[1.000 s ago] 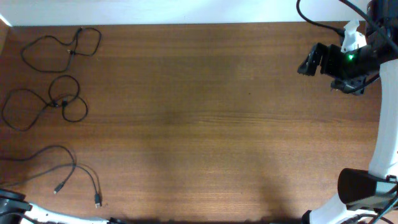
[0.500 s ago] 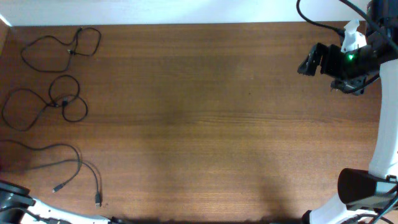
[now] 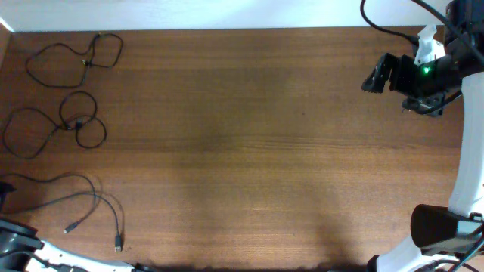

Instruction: Untangle cables

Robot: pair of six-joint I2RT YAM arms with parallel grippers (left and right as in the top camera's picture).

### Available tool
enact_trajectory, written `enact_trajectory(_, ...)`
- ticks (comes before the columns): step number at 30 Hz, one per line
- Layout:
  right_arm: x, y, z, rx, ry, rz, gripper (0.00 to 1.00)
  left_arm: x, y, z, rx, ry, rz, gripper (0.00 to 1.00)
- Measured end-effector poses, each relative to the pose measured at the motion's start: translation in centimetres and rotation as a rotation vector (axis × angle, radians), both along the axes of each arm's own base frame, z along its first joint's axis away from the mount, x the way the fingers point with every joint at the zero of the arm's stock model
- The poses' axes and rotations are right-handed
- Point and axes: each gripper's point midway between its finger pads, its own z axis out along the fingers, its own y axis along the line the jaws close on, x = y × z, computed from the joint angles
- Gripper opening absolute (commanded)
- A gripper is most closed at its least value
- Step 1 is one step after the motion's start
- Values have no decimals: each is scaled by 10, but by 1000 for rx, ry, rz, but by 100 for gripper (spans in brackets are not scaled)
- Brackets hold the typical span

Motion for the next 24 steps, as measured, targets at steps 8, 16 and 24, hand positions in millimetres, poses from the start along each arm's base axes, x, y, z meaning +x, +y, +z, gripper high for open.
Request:
enact_trajectory(8, -1, 0, 1, -5, -8, 11, 98, -3, -1, 114, 185, -69, 58, 99)
enact_trajectory(16, -55, -2, 75, -101, -258, 23, 98, 13, -59, 213, 162, -317, 112, 99)
enact_trajectory(24, -161, 9, 98, -139, -430, 23, 98, 65, -180, 246, -83, -440, -127, 99)
